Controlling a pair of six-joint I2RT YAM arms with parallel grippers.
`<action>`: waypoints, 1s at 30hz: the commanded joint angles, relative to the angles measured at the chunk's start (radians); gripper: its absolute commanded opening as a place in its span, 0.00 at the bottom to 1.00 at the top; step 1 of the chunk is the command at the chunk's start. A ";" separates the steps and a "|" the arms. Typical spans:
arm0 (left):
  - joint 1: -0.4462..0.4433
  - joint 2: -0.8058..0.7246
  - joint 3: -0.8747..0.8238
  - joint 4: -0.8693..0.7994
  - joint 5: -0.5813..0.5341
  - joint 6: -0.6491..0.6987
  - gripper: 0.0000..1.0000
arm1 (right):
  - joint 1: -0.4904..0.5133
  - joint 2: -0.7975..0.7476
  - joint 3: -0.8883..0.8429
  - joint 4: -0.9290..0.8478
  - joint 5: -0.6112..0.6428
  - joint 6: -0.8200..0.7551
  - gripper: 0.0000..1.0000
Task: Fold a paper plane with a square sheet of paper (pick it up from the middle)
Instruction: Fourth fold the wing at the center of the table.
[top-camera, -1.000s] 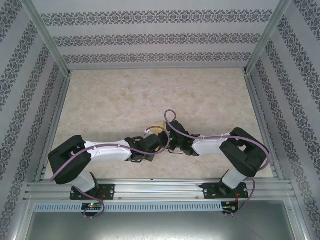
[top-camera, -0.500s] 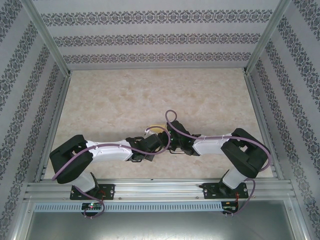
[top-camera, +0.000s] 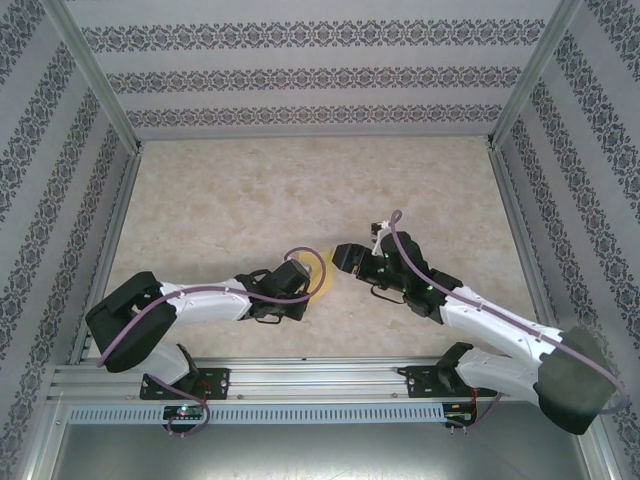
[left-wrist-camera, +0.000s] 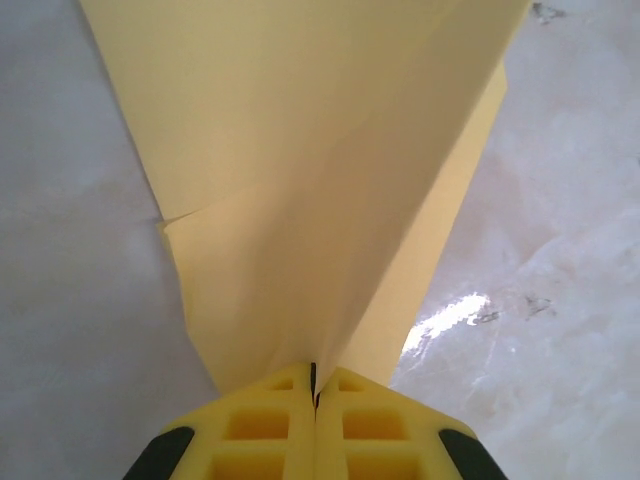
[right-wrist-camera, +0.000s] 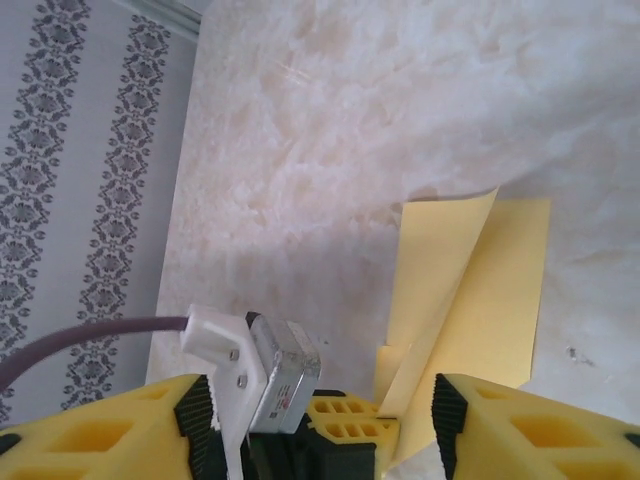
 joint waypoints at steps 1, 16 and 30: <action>0.029 -0.001 -0.032 0.058 0.147 0.018 0.04 | -0.006 0.023 -0.025 -0.074 -0.009 -0.072 0.56; 0.184 -0.030 -0.177 0.185 0.337 -0.083 0.04 | 0.090 0.368 0.086 0.104 -0.137 -0.063 0.16; 0.226 -0.045 -0.249 0.218 0.361 -0.147 0.04 | 0.103 0.639 0.207 0.260 -0.237 -0.013 0.10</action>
